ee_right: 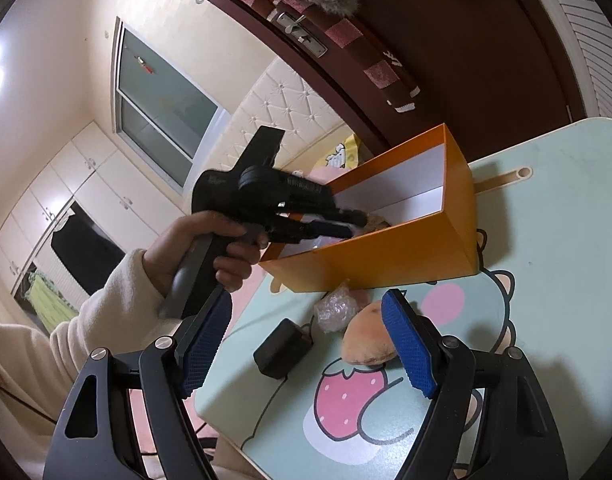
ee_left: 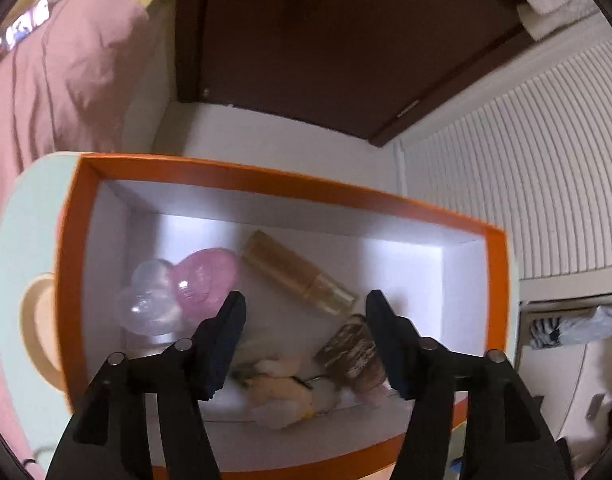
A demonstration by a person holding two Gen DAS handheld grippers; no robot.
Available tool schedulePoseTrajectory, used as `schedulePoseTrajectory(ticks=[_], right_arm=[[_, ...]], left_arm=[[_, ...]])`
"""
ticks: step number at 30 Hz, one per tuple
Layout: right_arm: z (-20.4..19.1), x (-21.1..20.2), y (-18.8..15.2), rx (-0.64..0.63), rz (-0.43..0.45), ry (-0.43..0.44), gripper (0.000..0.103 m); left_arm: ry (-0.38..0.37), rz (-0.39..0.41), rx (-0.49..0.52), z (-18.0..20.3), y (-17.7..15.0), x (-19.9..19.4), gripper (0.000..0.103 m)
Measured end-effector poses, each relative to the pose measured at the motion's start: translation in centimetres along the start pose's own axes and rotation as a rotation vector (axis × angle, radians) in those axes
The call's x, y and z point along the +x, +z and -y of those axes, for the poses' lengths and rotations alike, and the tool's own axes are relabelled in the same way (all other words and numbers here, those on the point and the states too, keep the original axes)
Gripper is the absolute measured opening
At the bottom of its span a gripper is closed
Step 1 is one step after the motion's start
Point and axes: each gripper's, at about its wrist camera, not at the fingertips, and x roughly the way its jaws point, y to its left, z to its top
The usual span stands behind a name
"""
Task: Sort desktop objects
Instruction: 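Reach the left gripper into the box and grasp the perfume bottle, then lift the perfume bottle out and lay it on the table with the left gripper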
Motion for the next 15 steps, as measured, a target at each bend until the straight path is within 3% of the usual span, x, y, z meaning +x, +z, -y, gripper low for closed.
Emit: schedulePoseTrajectory(ticks=[5, 10, 13, 15], right_arm=[[0.0, 0.0, -0.2, 0.007, -0.008, 0.004, 0.078], [0.2, -0.1, -0.1, 0.02, -0.008, 0.012, 0.078], [0.5, 0.0, -0.1, 0.046, -0.016, 0.023, 0.078], [0.6, 0.0, 0.0, 0.056, -0.016, 0.027, 0.078]], left_arm=[[0.051, -0.039, -0.067, 0.7, 0.7, 1.0, 0.061], [0.133, -0.047, -0.083, 0.9, 1.1, 1.4, 0.027], [0.154, -0.042, -0.046, 1.2, 0.8, 1.6, 0.026], [0.153, -0.04, -0.005, 1.2, 0.7, 1.6, 0.019]])
